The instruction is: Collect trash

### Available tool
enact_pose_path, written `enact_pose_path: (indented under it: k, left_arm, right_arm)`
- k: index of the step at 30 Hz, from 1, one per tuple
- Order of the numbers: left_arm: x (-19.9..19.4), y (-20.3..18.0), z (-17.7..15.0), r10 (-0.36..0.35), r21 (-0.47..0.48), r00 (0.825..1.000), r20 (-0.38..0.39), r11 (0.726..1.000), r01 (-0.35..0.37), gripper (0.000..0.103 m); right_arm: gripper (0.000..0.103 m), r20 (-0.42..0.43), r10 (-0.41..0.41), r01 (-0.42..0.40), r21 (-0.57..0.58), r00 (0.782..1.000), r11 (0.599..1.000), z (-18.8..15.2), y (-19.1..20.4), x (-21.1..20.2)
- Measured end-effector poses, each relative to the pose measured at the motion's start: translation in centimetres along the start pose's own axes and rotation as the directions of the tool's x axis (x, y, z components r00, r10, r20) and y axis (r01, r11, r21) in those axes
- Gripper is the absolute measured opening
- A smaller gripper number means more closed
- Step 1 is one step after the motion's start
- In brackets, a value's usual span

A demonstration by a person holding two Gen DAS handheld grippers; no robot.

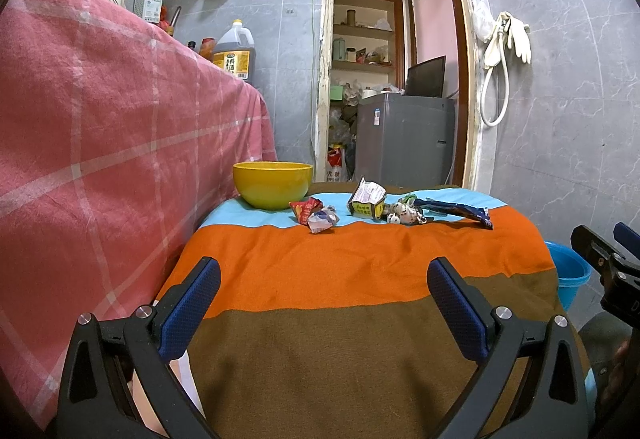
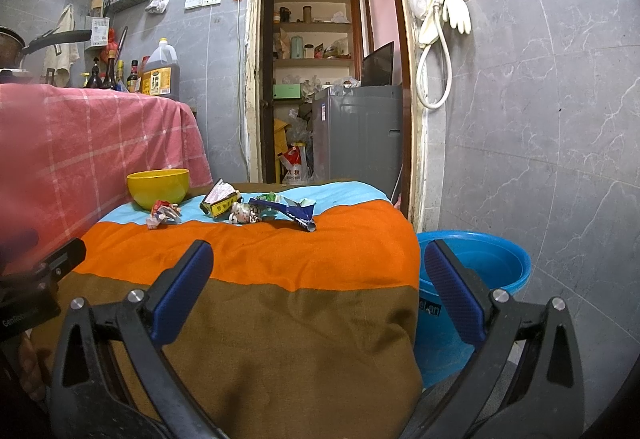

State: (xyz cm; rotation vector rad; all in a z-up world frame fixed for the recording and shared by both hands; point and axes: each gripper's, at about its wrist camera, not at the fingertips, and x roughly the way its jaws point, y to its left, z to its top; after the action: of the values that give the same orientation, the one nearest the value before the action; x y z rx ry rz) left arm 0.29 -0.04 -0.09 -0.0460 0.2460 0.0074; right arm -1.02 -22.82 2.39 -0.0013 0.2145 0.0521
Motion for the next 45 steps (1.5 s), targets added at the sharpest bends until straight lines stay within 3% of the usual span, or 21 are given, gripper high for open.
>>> enact_pose_path:
  k: [10, 18, 26, 33, 37, 41, 45]
  left_arm:
    - [1.5, 0.4, 1.7, 0.008, -0.009, 1.0, -0.024, 1.0, -0.008, 0.101]
    - [4.2, 1.0, 4.4, 0.019, -0.027, 0.999, -0.043, 0.999, -0.02, 0.101]
    - [7.4, 1.7, 7.6, 0.026, -0.039, 1.0, -0.002, 0.999, -0.026, 0.102]
    - [12.3, 2.1, 8.4, 0.018, -0.077, 0.994, -0.108, 0.997, -0.026, 0.101]
    - [15.1, 2.2, 7.8, 0.036, -0.082, 0.973, -0.226, 0.995, -0.056, 0.101]
    - [17.5, 2.6, 6.5, 0.038, -0.096, 0.933, -0.359, 0.992, -0.077, 0.101]
    - [18.7, 3.4, 5.5, 0.01, -0.131, 0.9, -0.435, 0.989, -0.074, 0.097]
  right_arm:
    - [0.103, -0.058, 0.053, -0.051, 0.031, 0.997, 0.998, 0.4, -0.4, 1.5]
    - [0.103, -0.01, 0.106, -0.106, 0.01, 0.994, 0.994, 3.7, -0.7, 4.5]
    - [0.103, 0.04, 0.164, -0.163, -0.024, 0.986, 0.986, 7.2, -0.1, 9.2]
    - [0.103, -0.062, 0.197, -0.201, -0.075, 0.979, 0.977, 7.0, 0.4, 14.4]
    - [0.103, -0.164, 0.201, -0.218, -0.095, 0.966, 0.971, 6.0, 0.6, 17.1]
    - [0.103, -0.295, 0.193, -0.228, -0.088, 0.936, 0.97, 4.3, 0.4, 19.5]
    - [0.103, -0.371, 0.195, -0.234, -0.061, 0.908, 0.97, 3.2, 0.1, 20.7]
